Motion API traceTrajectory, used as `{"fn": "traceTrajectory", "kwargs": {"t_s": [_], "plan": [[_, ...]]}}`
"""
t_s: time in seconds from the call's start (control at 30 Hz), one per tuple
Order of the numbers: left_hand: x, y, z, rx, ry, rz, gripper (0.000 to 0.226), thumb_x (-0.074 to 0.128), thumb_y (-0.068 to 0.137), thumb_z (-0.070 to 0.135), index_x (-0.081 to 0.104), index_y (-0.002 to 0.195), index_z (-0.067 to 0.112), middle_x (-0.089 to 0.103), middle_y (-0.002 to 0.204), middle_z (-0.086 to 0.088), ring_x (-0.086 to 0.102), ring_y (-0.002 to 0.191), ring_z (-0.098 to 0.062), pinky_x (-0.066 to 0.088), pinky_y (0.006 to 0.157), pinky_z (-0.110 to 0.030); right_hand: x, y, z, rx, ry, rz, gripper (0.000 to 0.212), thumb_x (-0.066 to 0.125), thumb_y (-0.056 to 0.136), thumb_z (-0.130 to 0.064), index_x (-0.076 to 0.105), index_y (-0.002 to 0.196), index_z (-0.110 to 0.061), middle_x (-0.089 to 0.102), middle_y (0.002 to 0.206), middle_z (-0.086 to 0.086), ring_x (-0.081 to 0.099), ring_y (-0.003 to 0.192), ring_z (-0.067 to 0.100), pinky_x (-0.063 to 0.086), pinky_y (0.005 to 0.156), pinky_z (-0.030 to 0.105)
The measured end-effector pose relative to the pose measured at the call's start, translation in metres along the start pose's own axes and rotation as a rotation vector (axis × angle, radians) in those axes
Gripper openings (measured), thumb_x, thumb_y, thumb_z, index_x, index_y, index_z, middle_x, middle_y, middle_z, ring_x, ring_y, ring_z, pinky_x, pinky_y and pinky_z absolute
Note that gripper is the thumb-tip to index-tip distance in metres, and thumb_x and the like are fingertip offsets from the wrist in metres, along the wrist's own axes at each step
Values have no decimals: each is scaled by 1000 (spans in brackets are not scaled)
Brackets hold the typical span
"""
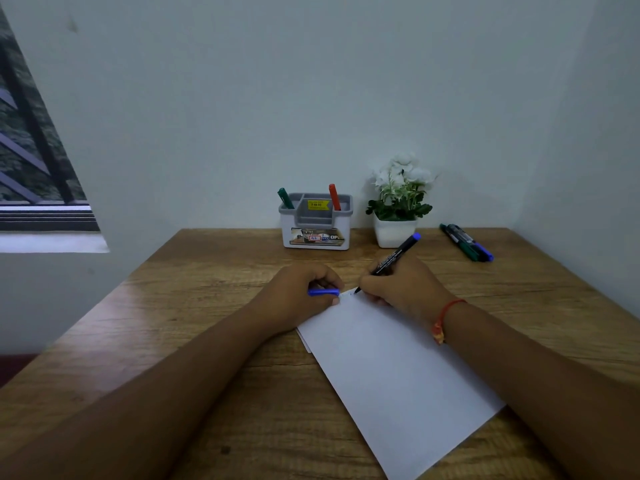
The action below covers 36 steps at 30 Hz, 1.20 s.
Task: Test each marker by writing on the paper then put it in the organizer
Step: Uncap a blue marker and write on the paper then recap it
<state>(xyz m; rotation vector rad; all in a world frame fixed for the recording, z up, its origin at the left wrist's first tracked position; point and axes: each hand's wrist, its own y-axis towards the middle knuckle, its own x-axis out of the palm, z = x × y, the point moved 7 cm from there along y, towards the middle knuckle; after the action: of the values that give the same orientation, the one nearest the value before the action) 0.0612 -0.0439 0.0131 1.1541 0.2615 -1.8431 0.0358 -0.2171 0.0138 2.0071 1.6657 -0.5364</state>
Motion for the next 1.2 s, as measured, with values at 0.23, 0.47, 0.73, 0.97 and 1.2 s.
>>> {"fn": "traceTrajectory", "kwargs": {"t_s": [0.23,0.47,0.73,0.97,1.2], "plan": [[0,1,0,4,0,-1,22,72,82,23,70,103,31,66,100,17,59,92,0,51,85,-18,1,-1,-2,-1,-50,-3,14,69,79,-22,68,66,-17,71,63,3,62,56,10,55,63,31],[0,0,0,5,-7,-1,22,72,83,24,70,104,30,65,99,17,58,91,2,48,81,-13,2,0,-4,-18,-53,-16,13,68,81,-20,71,77,-8,69,62,2,62,58,12,56,68,35],[1,1,-3,-9,-12,-5,22,72,83,23,70,104,30,67,103,15,59,94,1,50,84,-17,-1,0,0,-1,-22,19,18,68,79,-21,72,76,-4,73,64,6,64,56,12,59,71,39],[1,1,-2,-21,-11,-8,22,72,83,24,70,103,30,67,103,15,59,93,1,50,83,-16,0,0,-4,-6,-45,-13,15,66,80,-20,68,67,-12,69,60,3,61,57,12,58,73,39],[0,0,-2,-18,-17,-6,20,72,83,24,69,101,32,65,100,19,59,93,2,50,85,-17,-1,-2,-5,16,-62,-13,20,66,80,-21,65,61,-15,66,56,-1,59,55,12,55,69,34]]}}
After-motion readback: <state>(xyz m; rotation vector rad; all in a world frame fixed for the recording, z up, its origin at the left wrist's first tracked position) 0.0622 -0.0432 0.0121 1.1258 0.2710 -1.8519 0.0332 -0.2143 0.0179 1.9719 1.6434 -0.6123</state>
